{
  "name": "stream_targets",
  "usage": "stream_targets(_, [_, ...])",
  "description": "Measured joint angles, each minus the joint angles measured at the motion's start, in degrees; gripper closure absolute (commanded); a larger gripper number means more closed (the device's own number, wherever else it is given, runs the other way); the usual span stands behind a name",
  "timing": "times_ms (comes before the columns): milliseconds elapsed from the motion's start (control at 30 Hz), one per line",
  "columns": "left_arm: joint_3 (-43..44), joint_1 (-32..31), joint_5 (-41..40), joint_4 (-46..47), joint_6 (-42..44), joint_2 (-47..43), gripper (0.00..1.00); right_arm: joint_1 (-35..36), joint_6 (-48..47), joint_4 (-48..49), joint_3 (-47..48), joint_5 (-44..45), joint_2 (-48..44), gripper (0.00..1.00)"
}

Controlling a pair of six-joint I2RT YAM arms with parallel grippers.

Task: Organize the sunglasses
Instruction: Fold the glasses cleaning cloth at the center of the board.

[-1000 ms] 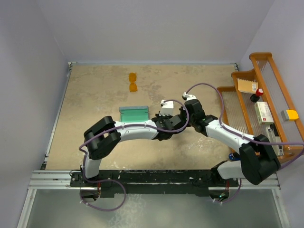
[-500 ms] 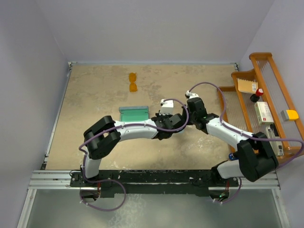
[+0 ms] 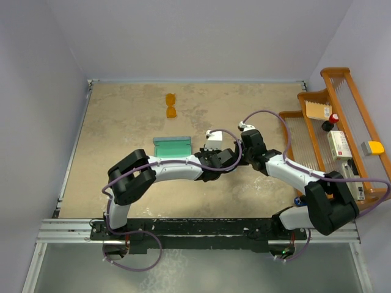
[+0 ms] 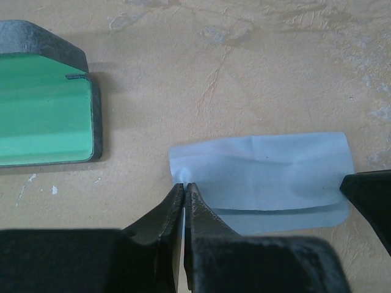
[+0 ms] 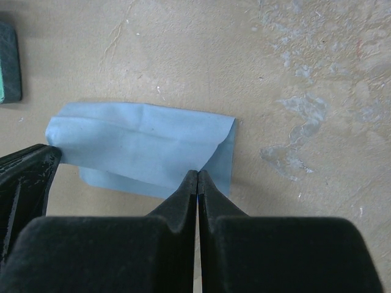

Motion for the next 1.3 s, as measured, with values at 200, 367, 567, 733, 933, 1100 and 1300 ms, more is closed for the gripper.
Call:
stream_targets(200, [-1.07, -0.50, 0.37, 0.02, -0.83, 0.00, 1.00, 0.00, 0.00, 0.00, -0.26, 0.00, 0.00, 1.00])
stream_targets(367, [-1.84, -1.03, 0.81, -0.07, -1.81, 0.00, 1.00, 0.00, 0.00, -0.09, -0.70, 0.00, 0.00, 1.00])
stream_targets(567, [-2.32, -1.64, 1.18, -0.09, -2.45, 0.00, 1.00, 0.00, 0.00, -0.20, -0.90, 0.00, 0.00, 1.00])
stream_targets(733, [-2.34, -1.95, 1.33, 0.00, -2.84, 0.00, 1.00, 0.00, 0.00, -0.22, -1.09, 0.13, 0.00, 1.00])
stream_targets(933, [-3.23, -1.95, 1.38, 0.00, -3.06, 0.00, 1.00, 0.00, 0.00, -0.02, -1.49, 0.44, 0.00, 1.00])
stream_targets(1100, [-3.82, -1.95, 1.40, 0.02, -3.15, 0.02, 1.00, 0.00, 0.00, 0.02, -2.21, 0.42, 0.00, 1.00])
stream_targets(1300, [-4.02, -1.95, 1.42, 0.04, -3.50, 0.02, 1.00, 0.00, 0.00, 0.11, -2.75, 0.31, 0.00, 1.00])
